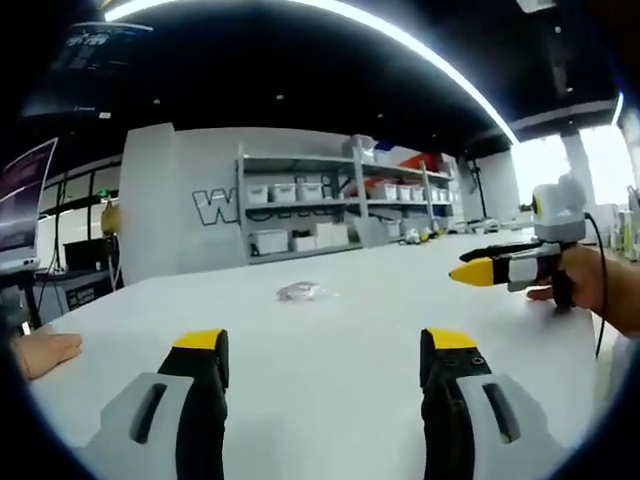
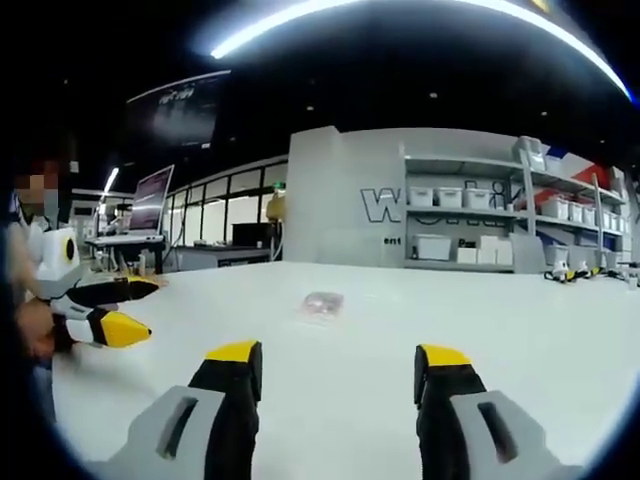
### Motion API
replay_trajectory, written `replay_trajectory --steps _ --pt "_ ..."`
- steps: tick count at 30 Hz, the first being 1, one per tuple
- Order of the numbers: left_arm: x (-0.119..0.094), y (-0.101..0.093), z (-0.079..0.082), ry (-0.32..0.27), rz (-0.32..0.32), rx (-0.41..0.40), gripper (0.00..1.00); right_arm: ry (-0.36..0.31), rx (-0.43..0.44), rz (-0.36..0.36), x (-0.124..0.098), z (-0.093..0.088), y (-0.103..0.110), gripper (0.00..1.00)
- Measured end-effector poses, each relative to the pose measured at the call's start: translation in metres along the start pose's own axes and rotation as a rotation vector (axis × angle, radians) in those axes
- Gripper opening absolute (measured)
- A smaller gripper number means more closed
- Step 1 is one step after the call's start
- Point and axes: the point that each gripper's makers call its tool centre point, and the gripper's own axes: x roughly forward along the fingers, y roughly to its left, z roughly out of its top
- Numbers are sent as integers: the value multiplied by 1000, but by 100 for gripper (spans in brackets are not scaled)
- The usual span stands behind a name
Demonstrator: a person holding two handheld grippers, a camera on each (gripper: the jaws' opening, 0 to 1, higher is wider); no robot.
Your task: Open the resealable bag by pulling the two sides of the seal apart until the entire bag opening is separated and visibly accessible.
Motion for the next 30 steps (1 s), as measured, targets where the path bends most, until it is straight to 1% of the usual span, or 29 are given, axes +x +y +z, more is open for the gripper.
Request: replay_trajectory --steps 11,16,23,25,30 --pt "0 -2 0 1 -6 -5 77 -9 -25 30 1 1 6 46" --pt "-1 -1 1 -3 -4 -6 77 -14 -38 43 0 2 11 36" --pt "-2 -1 1 -6 -5 -10 76 -34 -70 60 -2 6 17 18" --pt "-2 -1 1 -5 -5 -13 76 -38 -67 66 -3 7 19 17" --pt "-3 -1 0 -6 -7 -15 76 -18 -60 72 -3 4 20 18"
